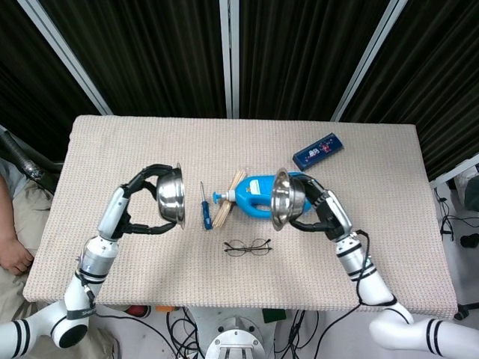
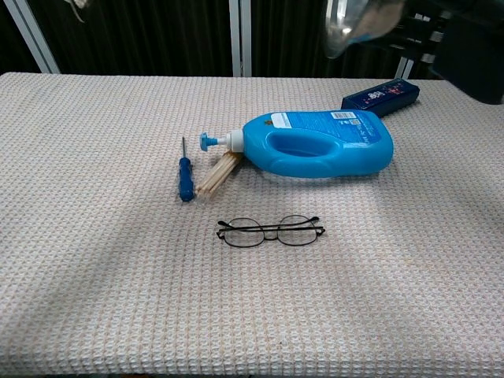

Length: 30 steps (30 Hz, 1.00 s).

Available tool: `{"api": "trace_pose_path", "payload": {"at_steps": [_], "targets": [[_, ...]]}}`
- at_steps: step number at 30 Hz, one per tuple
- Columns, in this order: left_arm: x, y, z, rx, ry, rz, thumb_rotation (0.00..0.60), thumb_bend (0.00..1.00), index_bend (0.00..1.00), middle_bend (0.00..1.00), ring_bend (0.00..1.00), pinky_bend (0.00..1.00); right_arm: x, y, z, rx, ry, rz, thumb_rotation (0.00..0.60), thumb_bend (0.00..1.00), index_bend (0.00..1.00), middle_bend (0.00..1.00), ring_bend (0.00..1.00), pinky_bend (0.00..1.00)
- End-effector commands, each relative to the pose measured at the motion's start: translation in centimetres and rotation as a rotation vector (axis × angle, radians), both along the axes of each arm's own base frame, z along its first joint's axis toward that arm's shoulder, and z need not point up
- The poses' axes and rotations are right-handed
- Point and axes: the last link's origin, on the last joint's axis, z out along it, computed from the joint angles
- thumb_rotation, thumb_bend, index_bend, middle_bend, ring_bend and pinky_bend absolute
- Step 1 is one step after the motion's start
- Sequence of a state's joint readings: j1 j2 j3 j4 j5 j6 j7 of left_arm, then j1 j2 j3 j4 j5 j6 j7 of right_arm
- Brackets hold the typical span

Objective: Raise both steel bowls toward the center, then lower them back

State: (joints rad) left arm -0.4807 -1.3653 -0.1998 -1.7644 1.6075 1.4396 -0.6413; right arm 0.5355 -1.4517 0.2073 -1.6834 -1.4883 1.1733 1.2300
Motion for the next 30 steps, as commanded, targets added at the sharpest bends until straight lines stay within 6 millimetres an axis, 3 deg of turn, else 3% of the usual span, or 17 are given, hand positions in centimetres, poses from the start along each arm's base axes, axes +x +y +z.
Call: {"api": "trace_pose_path", "payload": {"at_steps": [1,14,22,30], "targets": [[2.1,0.4,-1.2,-0.027,0.002,-0.033,0.6,0.1,0.58,0.49,0.41,0.57,2.6,-0.4,-1.5,0.067,-0.046,0.053,0.6,0.33,0.64,0.49,0.44,0.19],[6.3,1.3,-3.5,0.024,0.07,-0.086,0.6,0.1,0.59,0.5,0.41,0.57,6.3,-2.5,-3.4,0.188,-0.172,0.05,0.6,0.33,0.64,0.49,0.44,0.19],[7.8,1.7,-5.1,0.068,0.153,-0.09,0.6,0.1,0.59,0.5,0.41,0.56,7.8,-2.5,-4.7,0.235,-0.173,0.065,0.6,0.33,0.64,0.49,0.44,0.19],[6.8,1.8,-3.3,0.125,0.118,-0.061,0.6,0.1,0.59,0.5,0.41,0.56,5.5,-3.3,-3.2,0.196,-0.201,-0.003,0.6,0.33,0.64,0.49,0.44,0.19]]}}
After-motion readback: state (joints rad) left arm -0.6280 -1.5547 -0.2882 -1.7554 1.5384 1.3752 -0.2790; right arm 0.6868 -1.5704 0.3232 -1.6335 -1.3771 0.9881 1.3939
